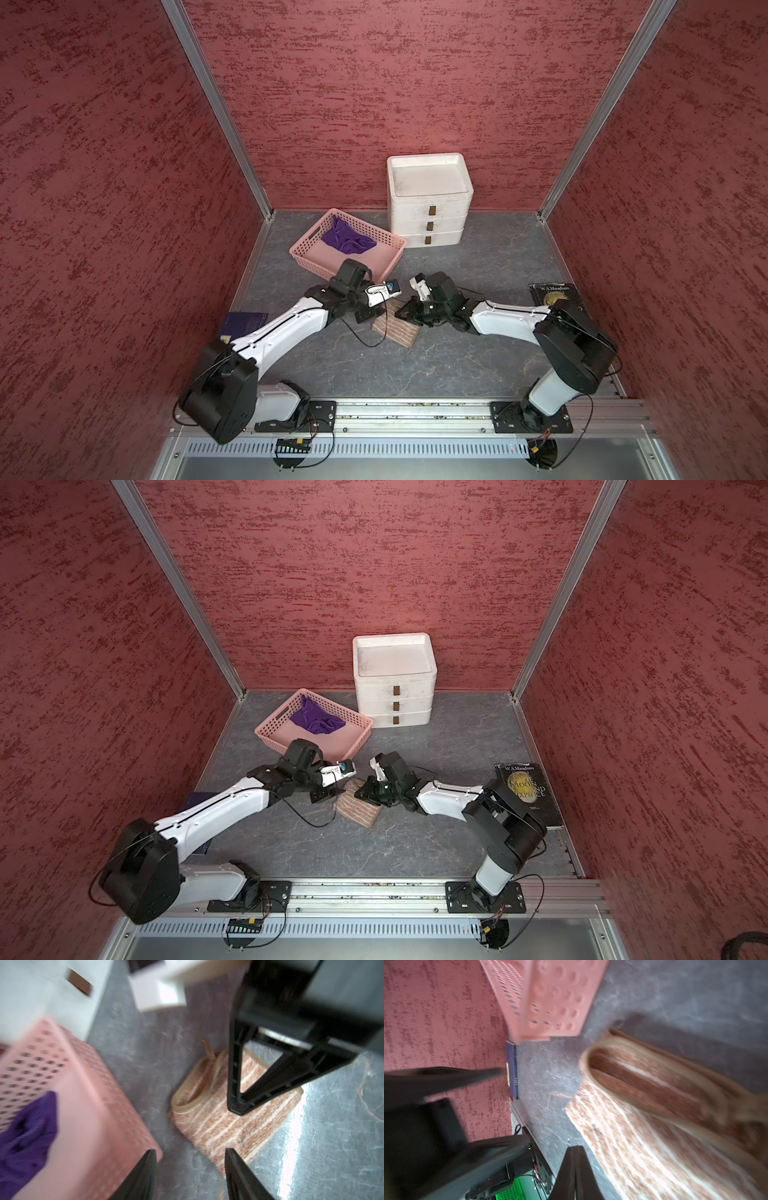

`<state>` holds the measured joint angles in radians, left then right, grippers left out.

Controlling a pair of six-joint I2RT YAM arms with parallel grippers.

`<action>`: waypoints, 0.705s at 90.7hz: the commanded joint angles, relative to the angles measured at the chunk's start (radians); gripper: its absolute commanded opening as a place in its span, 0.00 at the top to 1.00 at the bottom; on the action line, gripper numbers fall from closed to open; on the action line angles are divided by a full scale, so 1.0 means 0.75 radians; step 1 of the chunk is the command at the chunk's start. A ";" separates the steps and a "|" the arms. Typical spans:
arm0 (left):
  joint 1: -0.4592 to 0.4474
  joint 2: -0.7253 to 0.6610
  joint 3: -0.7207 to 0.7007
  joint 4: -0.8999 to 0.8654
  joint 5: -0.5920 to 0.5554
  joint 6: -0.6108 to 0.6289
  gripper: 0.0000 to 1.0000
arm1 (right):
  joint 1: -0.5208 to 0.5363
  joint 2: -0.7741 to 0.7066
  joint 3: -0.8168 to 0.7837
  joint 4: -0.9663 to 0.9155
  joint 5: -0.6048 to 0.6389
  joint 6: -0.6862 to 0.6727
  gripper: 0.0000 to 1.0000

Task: Fold the square dishcloth
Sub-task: Smooth out the cleaning item at the center of the board, then move the cleaning item to the center of the board.

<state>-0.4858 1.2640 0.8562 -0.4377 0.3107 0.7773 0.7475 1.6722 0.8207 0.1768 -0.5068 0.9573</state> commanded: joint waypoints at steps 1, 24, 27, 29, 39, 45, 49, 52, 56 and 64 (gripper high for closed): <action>0.118 -0.080 0.066 -0.154 0.101 -0.020 0.42 | 0.021 0.117 0.054 -0.030 0.010 -0.011 0.93; 0.432 0.023 0.191 -0.227 0.110 -0.173 0.38 | -0.054 0.372 0.121 0.016 -0.002 0.006 0.96; 0.456 0.064 0.218 -0.232 0.098 -0.210 0.38 | -0.089 0.362 0.095 0.033 0.005 0.013 0.97; 0.468 0.092 0.235 -0.237 0.087 -0.225 0.37 | -0.115 0.345 0.076 0.029 0.014 0.012 0.97; 0.494 0.285 0.378 -0.267 -0.032 -0.295 0.33 | -0.240 0.225 0.009 -0.109 0.139 -0.060 0.97; 0.504 0.418 0.481 -0.277 -0.083 -0.358 0.27 | -0.334 0.158 -0.019 -0.167 0.194 -0.091 0.97; 0.508 0.492 0.553 -0.288 -0.105 -0.397 0.24 | -0.400 0.134 -0.029 -0.199 0.220 -0.108 0.97; 0.507 0.562 0.609 -0.314 -0.115 -0.417 0.24 | -0.453 0.123 -0.032 -0.213 0.229 -0.117 0.97; 0.503 0.644 0.691 -0.345 -0.122 -0.447 0.24 | -0.521 0.123 -0.034 -0.217 0.231 -0.127 0.97; 0.496 0.794 0.830 -0.408 -0.147 -0.492 0.23 | -0.621 0.141 -0.013 -0.220 0.235 -0.137 0.97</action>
<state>-0.1120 1.7546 1.3773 -0.6636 0.2440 0.4961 0.3607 1.7737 0.8097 0.0860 -0.4004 0.8959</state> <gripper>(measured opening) 0.768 0.057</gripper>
